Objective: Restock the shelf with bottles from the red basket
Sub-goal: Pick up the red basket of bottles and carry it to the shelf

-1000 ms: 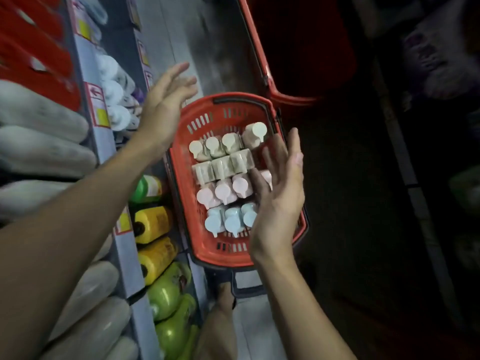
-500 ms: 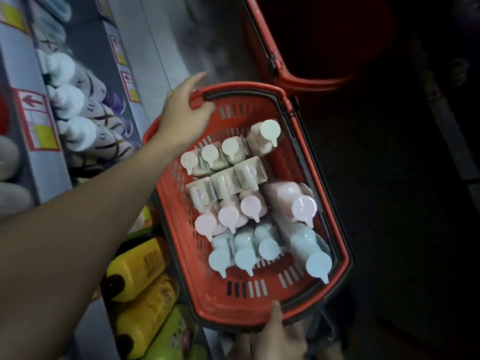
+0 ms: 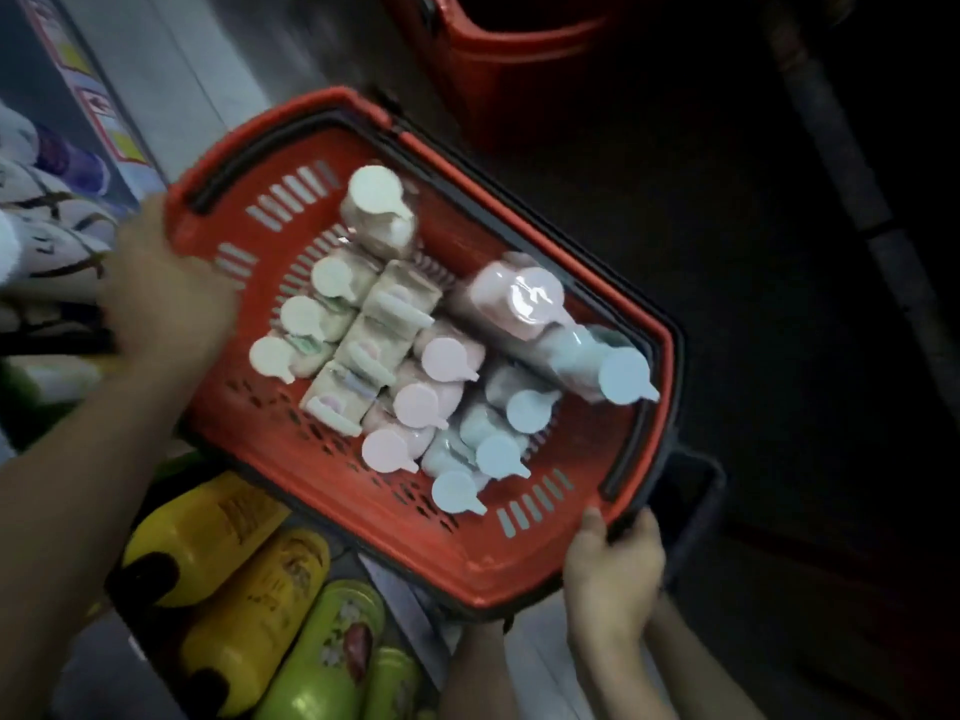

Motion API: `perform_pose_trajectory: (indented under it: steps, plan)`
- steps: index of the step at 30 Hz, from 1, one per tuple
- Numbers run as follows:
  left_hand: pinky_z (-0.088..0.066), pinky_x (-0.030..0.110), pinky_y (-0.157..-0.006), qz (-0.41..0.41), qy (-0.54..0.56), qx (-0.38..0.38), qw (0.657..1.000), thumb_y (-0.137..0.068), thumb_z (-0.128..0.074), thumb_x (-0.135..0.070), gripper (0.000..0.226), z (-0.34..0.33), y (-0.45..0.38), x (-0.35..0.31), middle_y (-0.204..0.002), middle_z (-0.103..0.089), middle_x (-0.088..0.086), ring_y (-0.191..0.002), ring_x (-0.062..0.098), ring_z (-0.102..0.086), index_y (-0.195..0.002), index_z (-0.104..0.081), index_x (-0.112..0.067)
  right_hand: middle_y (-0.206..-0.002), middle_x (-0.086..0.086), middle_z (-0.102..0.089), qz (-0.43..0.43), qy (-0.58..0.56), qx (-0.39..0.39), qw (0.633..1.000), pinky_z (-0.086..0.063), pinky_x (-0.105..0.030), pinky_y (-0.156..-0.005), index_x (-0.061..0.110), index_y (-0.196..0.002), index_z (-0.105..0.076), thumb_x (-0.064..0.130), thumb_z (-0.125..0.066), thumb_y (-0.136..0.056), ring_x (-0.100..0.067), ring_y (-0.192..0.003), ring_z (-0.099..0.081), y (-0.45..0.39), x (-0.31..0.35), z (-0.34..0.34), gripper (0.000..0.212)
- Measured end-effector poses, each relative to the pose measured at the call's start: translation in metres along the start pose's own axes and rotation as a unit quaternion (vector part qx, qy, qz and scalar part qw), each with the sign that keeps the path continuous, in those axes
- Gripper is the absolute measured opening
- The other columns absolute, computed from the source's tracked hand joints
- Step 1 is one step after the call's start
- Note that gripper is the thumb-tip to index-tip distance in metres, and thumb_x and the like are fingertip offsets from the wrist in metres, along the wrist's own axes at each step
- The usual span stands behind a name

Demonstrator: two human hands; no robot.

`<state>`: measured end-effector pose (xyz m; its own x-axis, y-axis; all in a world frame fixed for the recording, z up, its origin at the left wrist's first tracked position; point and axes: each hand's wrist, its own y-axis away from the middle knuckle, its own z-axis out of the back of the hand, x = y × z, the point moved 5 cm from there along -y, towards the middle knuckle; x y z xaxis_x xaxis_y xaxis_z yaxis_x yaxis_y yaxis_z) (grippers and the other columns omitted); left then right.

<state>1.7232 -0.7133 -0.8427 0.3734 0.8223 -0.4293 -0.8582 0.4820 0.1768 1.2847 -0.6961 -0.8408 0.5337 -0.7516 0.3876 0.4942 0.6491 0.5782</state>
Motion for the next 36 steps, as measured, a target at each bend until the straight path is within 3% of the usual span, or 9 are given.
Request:
perform_pose_trajectory:
  steps: [5,11,15,20,23,31,36]
  plan:
    - [-0.049,0.057,-0.102,0.12,-0.08,-0.018,0.989,-0.079,-0.048,-0.024,0.059,0.01,0.061,0.043,-0.126,-0.062,0.029,-0.114,0.05,-0.06,-0.137,-0.048,-0.014,-0.13,-0.02,-0.068,0.116,0.067,-0.019,0.991,-0.047,-0.042,-0.107,0.003,-0.137,-0.058,0.014,-0.061,-0.097,-0.039,-0.124,-0.062,-0.048,0.039,0.025,0.041]
    - [-0.048,0.056,-0.097,0.213,-0.09,-0.03,0.972,-0.085,-0.059,-0.027,0.043,0.018,0.098,0.055,-0.12,-0.065,0.032,-0.111,0.053,-0.062,-0.119,-0.059,0.0,-0.126,-0.02,-0.068,0.168,0.081,0.007,0.982,-0.046,-0.041,-0.104,0.007,-0.137,-0.059,0.012,-0.059,-0.097,-0.039,-0.121,-0.062,-0.074,0.055,0.032,0.04]
    - [-0.048,0.056,-0.097,0.218,-0.091,-0.039,0.971,-0.084,-0.058,-0.021,0.046,0.013,0.127,0.058,-0.113,-0.063,0.041,-0.107,0.057,-0.06,-0.111,-0.058,0.016,-0.136,-0.02,-0.064,0.192,0.098,0.039,0.976,-0.044,-0.044,-0.112,0.008,-0.146,-0.053,0.017,-0.059,-0.098,-0.038,-0.129,-0.059,-0.095,0.062,0.037,0.049]
    - [-0.047,0.06,-0.098,0.276,-0.098,-0.025,0.956,-0.085,-0.06,-0.015,0.045,0.011,0.163,0.074,-0.121,-0.059,0.039,-0.112,0.058,-0.057,-0.12,-0.048,0.01,-0.141,-0.016,-0.061,0.225,0.118,0.067,0.965,-0.04,-0.045,-0.117,0.011,-0.146,-0.052,0.021,-0.059,-0.098,-0.035,-0.133,-0.055,-0.121,0.076,0.043,0.049]
    - [-0.046,0.059,-0.092,0.277,-0.119,0.002,0.954,-0.089,-0.06,-0.016,0.039,0.006,0.188,0.072,-0.118,-0.059,0.04,-0.111,0.058,-0.057,-0.117,-0.044,0.006,-0.145,-0.02,-0.057,0.228,0.118,0.052,0.965,-0.037,-0.044,-0.118,0.008,-0.15,-0.048,0.019,-0.061,-0.098,-0.038,-0.138,-0.051,-0.131,0.086,0.048,0.054]
    - [-0.049,0.049,-0.089,0.241,-0.065,0.008,0.968,-0.093,-0.064,-0.017,0.032,-0.015,0.198,0.044,-0.115,-0.067,0.026,-0.109,0.047,-0.063,-0.117,-0.047,-0.004,-0.13,-0.022,-0.067,0.234,0.157,0.025,0.959,-0.049,-0.052,-0.104,0.01,-0.138,-0.055,0.029,-0.06,-0.093,-0.043,-0.12,-0.064,-0.171,0.092,0.077,0.048]
    - [-0.047,0.046,-0.091,0.179,-0.031,0.004,0.983,-0.094,-0.063,-0.026,0.037,-0.032,0.182,0.016,-0.118,-0.067,0.023,-0.109,0.045,-0.062,-0.119,-0.047,-0.005,-0.122,-0.014,-0.072,0.199,0.106,0.027,0.974,-0.048,-0.034,-0.089,0.015,-0.135,-0.061,0.027,-0.058,-0.089,-0.033,-0.11,-0.069,-0.204,0.084,0.096,0.048]
